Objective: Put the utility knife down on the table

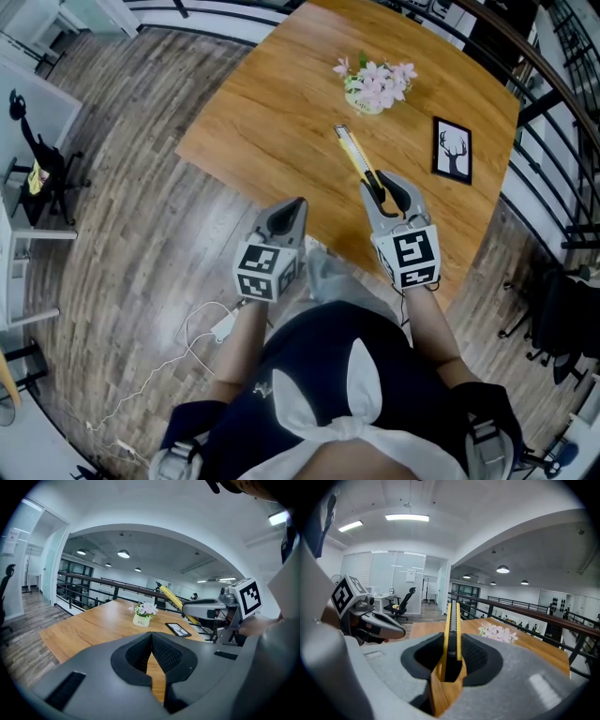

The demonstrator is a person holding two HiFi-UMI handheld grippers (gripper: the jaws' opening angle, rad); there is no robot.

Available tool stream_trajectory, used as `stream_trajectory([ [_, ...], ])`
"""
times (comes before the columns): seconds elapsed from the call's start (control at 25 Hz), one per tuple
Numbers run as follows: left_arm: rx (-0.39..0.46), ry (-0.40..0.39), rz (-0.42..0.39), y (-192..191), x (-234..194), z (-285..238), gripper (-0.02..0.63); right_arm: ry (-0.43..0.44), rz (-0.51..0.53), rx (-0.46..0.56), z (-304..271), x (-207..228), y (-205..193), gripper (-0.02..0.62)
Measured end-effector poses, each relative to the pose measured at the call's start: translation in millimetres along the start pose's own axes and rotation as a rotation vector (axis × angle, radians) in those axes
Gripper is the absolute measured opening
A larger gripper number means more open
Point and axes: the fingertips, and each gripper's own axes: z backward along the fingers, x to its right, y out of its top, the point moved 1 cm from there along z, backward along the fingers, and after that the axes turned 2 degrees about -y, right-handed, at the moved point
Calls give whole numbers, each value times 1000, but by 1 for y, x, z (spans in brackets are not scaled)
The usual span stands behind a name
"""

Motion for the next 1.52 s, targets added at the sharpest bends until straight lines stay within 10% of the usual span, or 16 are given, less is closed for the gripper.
stream_trajectory([
  [1.52,-46,-11,44,-10,-25,-2,17,69,5,-102,-32,-31,-31,115],
])
